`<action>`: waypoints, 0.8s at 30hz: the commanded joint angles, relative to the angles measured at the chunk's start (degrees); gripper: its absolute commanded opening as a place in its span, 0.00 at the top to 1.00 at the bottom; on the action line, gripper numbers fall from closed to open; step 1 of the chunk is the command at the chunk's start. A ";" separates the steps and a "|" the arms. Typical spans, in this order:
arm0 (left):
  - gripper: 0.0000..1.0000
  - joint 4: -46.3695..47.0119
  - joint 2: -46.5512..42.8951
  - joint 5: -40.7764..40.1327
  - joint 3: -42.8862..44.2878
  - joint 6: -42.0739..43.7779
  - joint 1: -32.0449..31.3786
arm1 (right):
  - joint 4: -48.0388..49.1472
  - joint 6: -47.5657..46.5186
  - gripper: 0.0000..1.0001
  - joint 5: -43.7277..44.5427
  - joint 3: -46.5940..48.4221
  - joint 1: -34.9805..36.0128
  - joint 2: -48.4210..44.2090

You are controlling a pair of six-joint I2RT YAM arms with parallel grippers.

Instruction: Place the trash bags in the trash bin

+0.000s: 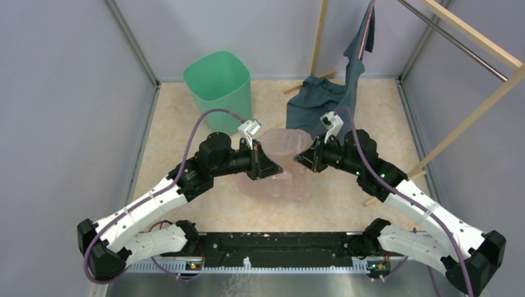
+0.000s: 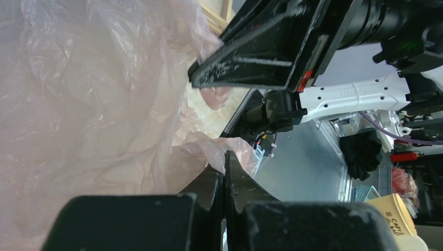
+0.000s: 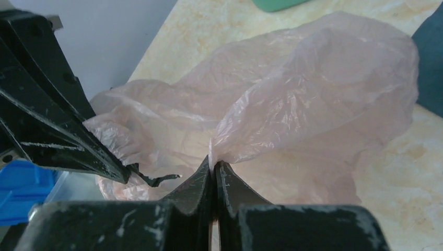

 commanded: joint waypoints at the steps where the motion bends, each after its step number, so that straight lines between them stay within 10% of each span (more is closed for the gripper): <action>1: 1.00 7.01 1.74 0.00 -0.60 -2.29 -0.62 | 7.07 2.56 0.96 -5.75 -3.26 0.37 -1.85; 6: 1.00 7.63 2.66 -0.89 -1.49 -3.72 -0.66 | 6.15 0.34 0.84 -8.77 -3.54 0.39 -2.66; 17: 1.00 6.60 2.26 -3.29 -1.69 -4.81 -0.64 | 7.82 -3.25 0.22 -9.15 -4.26 2.25 -4.18; 24: 1.00 7.35 3.03 -3.27 -0.83 -6.24 -0.67 | 3.99 -7.04 0.13 -0.43 -2.29 7.93 -2.72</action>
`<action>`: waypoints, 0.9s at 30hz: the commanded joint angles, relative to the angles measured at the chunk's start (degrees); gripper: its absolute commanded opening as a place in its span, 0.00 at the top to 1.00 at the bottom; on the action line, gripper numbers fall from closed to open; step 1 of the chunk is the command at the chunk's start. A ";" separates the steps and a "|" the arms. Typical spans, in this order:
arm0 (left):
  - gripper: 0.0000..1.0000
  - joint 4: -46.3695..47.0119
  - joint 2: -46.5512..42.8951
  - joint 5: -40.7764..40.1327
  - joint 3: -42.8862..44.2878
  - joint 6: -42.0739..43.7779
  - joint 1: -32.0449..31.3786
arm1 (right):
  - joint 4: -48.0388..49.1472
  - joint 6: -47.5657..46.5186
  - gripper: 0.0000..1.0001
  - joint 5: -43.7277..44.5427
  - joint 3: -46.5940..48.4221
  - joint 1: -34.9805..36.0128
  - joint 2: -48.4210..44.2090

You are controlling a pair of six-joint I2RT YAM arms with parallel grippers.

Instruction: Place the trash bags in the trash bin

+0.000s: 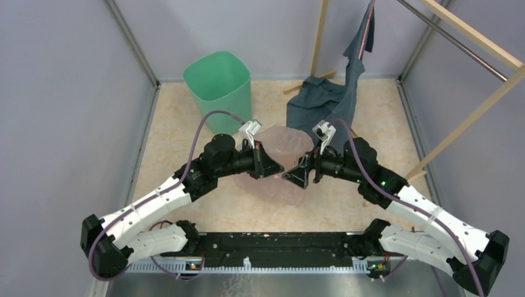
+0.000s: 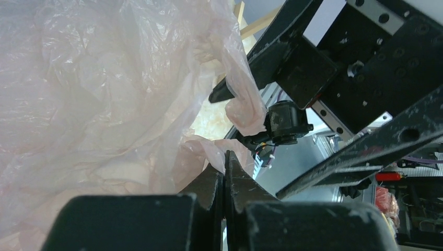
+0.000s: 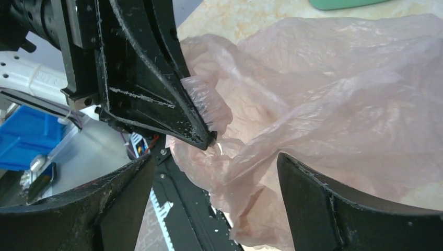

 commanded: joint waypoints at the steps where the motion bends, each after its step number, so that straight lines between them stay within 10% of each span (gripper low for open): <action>1: 1.00 2.81 0.21 -0.75 2.15 -1.18 -0.18 | -0.84 -3.71 0.13 7.87 2.23 4.74 1.38; 9: 0.99 1.87 0.89 -0.35 4.10 0.04 -0.17 | 2.01 0.11 0.22 16.13 2.29 8.54 6.12; 14: 0.36 -4.78 -0.46 -5.66 8.88 4.78 -0.11 | 3.10 3.54 0.97 22.91 0.69 8.51 3.18; 19: 0.04 -21.93 -3.03 -26.69 18.59 14.38 0.17 | -1.43 1.85 1.00 28.11 -0.36 8.47 -0.76; 23: 0.01 -30.65 -1.44 -43.06 29.40 24.01 2.06 | -8.47 -0.02 1.00 31.28 1.58 8.47 -3.14; 27: 0.01 -30.92 3.79 -42.60 36.91 31.06 9.18 | -11.64 -1.52 1.00 32.83 2.67 8.46 -7.06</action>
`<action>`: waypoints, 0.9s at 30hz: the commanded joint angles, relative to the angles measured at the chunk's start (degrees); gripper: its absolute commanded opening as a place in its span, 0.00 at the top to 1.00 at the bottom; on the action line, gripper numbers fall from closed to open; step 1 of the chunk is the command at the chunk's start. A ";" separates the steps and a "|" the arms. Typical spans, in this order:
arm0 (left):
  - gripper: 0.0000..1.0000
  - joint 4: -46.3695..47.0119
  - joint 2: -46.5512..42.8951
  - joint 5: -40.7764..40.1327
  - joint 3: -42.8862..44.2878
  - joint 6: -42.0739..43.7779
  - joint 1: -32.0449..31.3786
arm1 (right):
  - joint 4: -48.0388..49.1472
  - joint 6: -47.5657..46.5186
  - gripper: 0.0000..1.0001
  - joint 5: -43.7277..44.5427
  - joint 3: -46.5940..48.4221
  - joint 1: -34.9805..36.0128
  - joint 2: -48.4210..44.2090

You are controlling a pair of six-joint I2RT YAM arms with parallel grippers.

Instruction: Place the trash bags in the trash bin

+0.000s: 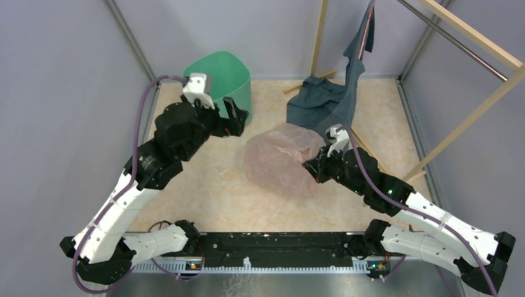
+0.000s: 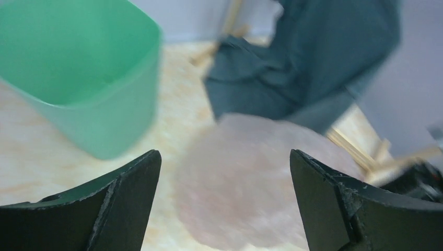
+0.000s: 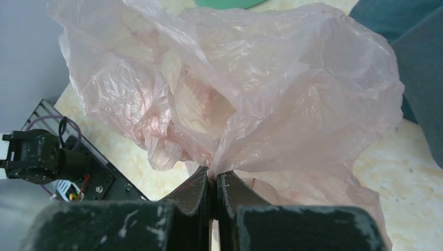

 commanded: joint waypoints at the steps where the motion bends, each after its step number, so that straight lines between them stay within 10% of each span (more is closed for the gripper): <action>1: 0.01 -4.48 6.31 -7.19 8.49 11.98 7.70 | -5.23 -2.54 1.00 4.27 3.79 0.47 -4.69; 18: 0.01 2.94 43.47 14.33 32.40 26.04 25.85 | -11.81 -0.87 1.00 6.12 6.55 0.47 -11.36; 27: 0.26 6.63 42.47 27.15 25.44 25.26 25.92 | -8.62 -0.82 1.00 4.82 5.45 0.47 -9.24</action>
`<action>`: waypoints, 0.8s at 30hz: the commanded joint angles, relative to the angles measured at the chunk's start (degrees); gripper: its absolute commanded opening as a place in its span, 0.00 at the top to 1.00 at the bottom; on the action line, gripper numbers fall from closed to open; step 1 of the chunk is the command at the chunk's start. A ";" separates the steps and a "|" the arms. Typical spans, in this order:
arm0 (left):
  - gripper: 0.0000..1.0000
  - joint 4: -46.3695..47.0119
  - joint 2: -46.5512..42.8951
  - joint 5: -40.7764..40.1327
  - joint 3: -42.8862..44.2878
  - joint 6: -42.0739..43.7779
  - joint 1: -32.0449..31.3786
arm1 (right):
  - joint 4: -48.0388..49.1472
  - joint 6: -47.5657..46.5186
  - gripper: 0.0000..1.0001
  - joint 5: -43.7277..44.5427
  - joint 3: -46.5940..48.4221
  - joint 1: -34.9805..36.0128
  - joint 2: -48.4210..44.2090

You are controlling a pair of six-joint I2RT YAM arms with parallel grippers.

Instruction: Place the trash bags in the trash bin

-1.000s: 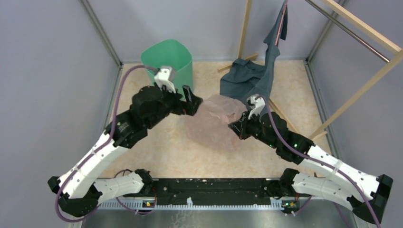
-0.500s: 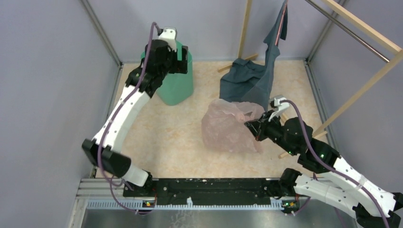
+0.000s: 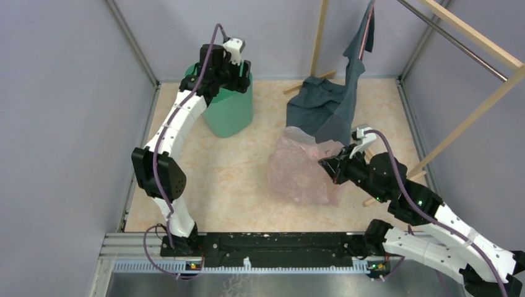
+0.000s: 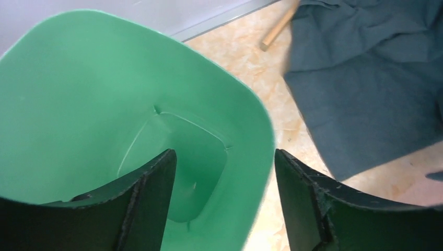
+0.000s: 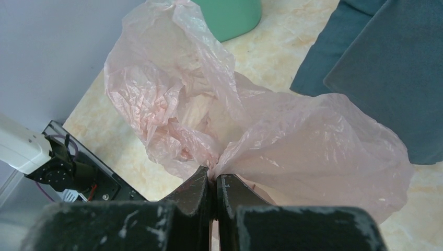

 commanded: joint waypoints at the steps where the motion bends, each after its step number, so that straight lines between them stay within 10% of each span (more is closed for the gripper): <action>1: 0.26 4.16 -3.33 6.13 -3.03 -0.01 -0.33 | 3.20 -0.01 1.00 -0.64 0.58 0.47 1.61; 8: 0.19 2.52 -3.12 6.87 -3.63 -0.90 -0.35 | 4.12 0.03 1.00 -1.53 -0.01 0.47 2.34; 24: 0.89 -2.89 -8.76 8.45 -8.99 -0.40 -0.76 | 3.73 0.85 1.00 -1.18 -0.79 0.47 -1.40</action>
